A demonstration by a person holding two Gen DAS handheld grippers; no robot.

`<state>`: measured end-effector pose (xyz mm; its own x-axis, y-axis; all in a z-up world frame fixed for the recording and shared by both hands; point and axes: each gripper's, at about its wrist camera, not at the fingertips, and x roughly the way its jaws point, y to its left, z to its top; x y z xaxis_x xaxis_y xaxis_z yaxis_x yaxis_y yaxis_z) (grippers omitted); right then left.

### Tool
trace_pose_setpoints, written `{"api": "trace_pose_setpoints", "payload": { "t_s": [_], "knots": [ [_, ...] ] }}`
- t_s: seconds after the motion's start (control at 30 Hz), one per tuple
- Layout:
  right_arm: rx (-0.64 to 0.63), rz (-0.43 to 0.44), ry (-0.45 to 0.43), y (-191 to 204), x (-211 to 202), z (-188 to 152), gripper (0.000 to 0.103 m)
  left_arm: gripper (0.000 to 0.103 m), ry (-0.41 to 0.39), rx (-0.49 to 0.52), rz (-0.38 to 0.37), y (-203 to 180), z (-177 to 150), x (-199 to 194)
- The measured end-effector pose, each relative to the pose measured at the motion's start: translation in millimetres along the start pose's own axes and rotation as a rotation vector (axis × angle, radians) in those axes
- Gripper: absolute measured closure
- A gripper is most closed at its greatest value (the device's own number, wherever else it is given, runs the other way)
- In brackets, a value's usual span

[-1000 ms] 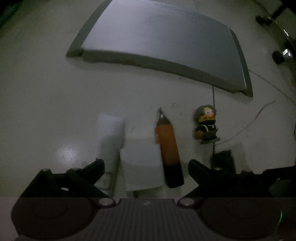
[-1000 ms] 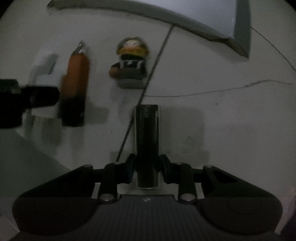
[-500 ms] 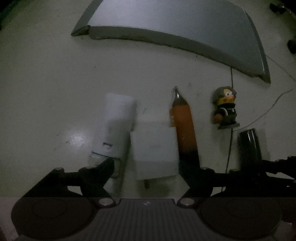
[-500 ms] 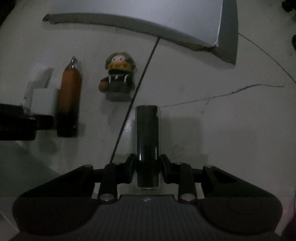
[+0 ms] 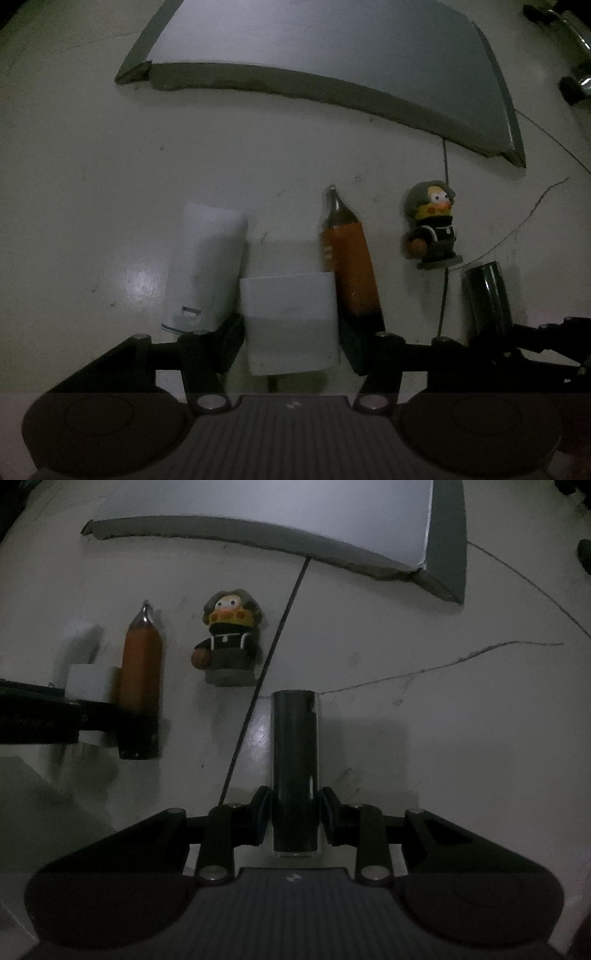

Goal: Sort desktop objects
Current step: 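Grasp the small white square box with the left gripper while the right holds the cylinder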

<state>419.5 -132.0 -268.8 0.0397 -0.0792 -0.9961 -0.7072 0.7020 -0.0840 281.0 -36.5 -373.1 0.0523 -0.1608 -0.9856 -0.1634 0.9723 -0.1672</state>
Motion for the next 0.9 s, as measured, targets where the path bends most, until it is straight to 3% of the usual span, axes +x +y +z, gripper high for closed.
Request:
{"api": "trace_pose_setpoints", "payload": {
  "t_s": [0.27, 0.53, 0.67, 0.77, 0.9],
  "knots": [
    [-0.006, 0.003, 0.013, -8, -10, 5, 0.072, 0.052, 0.017, 0.16, 0.041, 1, -7, -5],
    [-0.005, -0.014, 0.044, -16, -20, 13, 0.07, 0.043, 0.081, 0.178, 0.084, -7, -4, 0],
    [-0.011, -0.019, 0.036, -22, -30, 19, 0.066, 0.042, 0.057, 0.144, 0.079, -6, -1, 0],
    [0.001, -0.014, 0.029, -27, -37, 20, 0.069, 0.052, 0.038, 0.157, 0.087, -5, -3, 0],
    [0.003, -0.019, 0.037, -30, -48, 22, 0.072, 0.053, 0.015, 0.114, 0.071, 4, -3, -6]
  ]
}}
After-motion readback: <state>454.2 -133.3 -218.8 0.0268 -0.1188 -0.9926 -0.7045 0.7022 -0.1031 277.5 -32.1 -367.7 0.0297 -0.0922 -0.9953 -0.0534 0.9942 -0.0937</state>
